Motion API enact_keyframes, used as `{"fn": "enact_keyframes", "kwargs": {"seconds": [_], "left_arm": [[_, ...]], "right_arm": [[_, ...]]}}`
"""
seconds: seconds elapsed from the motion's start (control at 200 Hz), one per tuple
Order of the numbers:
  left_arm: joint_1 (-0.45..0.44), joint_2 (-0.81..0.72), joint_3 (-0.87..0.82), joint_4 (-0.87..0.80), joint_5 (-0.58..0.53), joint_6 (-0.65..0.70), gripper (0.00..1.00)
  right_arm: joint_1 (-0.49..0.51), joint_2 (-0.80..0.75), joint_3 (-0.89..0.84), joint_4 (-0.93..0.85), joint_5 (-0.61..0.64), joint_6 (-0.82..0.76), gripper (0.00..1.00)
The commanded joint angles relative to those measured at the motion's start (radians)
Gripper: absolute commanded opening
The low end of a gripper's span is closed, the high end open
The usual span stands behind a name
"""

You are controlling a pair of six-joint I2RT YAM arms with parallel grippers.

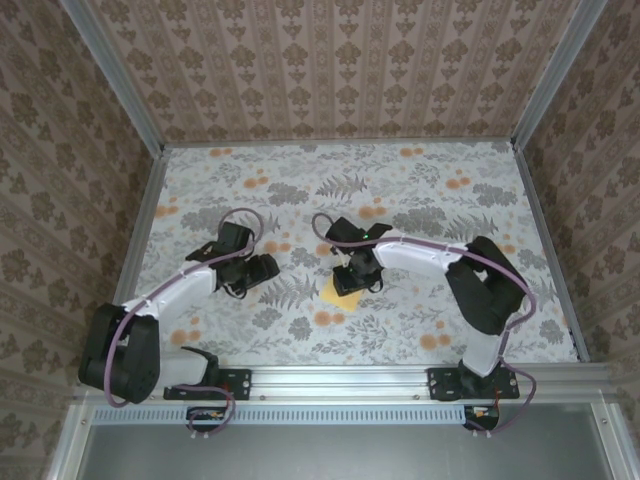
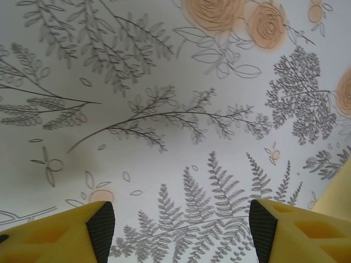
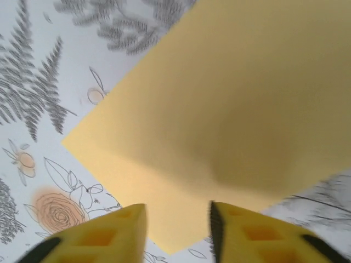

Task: Fold a paper plane with a square sheet of paper (pick it up from the middle)
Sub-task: Rotate the square sheet of paper at the center of the table.

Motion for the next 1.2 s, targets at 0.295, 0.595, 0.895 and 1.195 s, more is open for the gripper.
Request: {"fn": "enact_keyframes", "kwargs": {"seconds": [0.295,0.595,0.895,1.195], "left_arm": [[-0.147,0.097,0.092,0.046,0.051,-0.028,0.71],[-0.203,0.192,0.118,0.137,0.124,-0.063,0.71],[-0.251,0.243,0.115,0.221,0.190,-0.107,0.64],[-0.297,0.290,0.114,0.250,0.181,-0.154,0.53]], "right_arm": [[-0.116,0.075,0.049,0.073,0.153,0.279,0.50],[-0.129,0.204,0.121,0.060,0.094,0.230,0.48],[-0.148,0.234,0.132,0.094,0.028,0.192,0.44],[-0.146,0.091,0.080,0.116,-0.059,0.180,0.44]]}}
